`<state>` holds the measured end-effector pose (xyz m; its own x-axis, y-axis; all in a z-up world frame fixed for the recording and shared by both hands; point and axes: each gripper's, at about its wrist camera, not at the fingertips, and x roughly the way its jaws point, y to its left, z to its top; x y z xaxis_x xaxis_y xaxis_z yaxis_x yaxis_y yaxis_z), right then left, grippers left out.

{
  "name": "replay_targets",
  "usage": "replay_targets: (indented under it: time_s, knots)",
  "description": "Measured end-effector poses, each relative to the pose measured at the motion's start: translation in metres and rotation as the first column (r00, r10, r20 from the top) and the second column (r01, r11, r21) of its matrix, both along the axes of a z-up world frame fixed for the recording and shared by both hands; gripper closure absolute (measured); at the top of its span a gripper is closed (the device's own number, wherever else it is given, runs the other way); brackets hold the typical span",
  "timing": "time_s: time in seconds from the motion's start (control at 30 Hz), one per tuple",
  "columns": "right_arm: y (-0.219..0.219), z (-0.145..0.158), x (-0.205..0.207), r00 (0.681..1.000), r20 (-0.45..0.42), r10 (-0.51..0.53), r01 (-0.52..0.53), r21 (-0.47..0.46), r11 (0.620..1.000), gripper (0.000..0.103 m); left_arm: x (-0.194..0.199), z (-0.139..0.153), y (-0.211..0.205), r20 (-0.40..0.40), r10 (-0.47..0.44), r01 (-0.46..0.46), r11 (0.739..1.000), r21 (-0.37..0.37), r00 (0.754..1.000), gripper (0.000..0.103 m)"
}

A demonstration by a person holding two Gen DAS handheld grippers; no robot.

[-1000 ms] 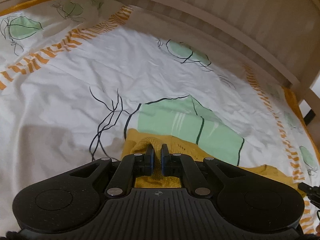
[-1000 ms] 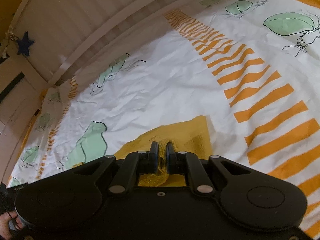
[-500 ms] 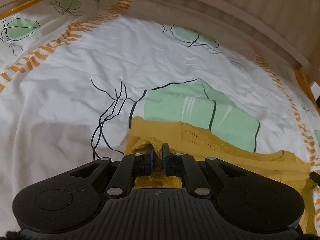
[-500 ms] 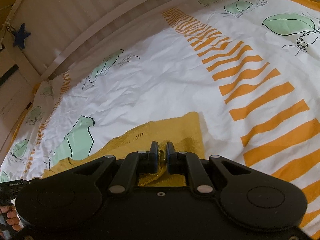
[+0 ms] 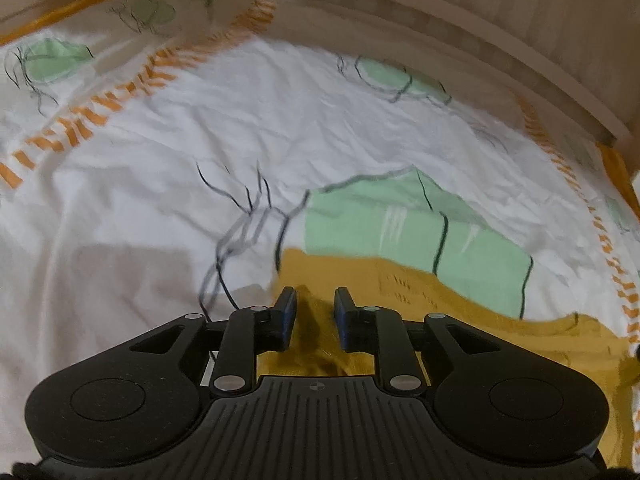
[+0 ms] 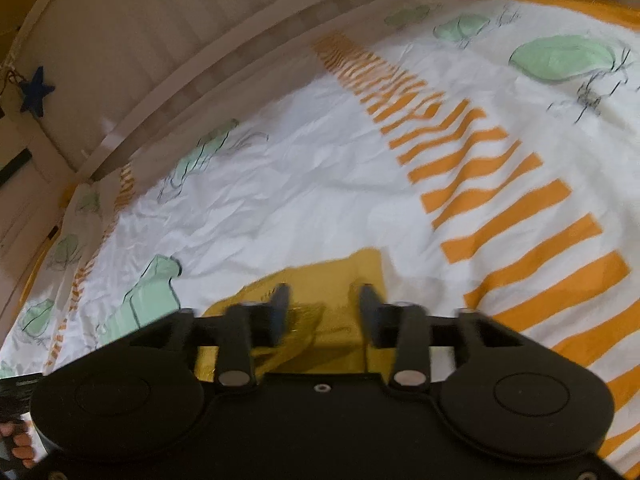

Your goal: Fold small clothes

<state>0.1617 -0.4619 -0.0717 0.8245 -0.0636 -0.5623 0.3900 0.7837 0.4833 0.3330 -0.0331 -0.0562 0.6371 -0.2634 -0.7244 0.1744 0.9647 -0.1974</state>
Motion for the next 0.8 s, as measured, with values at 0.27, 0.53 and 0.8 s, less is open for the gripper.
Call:
replay_targets:
  time_s: [0.27,0.53,0.8]
  knots:
    - [0.009,0.023,-0.002,0.999,0.028,0.023,-0.02,-0.104,0.994,0.044,-0.015,0.017,-0.014,0.016,-0.074,0.072,0.996,0.06,0.997,0.08]
    - [0.049,0.031,-0.004,0.988,-0.07,0.14,-0.153,-0.248,0.957,0.042,-0.057,-0.003,-0.038,-0.143,-0.316,0.328,0.943,0.064,0.938,0.079]
    - [0.099,0.019,-0.004,0.94,-0.209,0.271,-0.333,-0.381,0.863,0.042,-0.043,-0.018,-0.037,-0.151,-0.276,0.291,0.952,0.095,0.949,0.079]
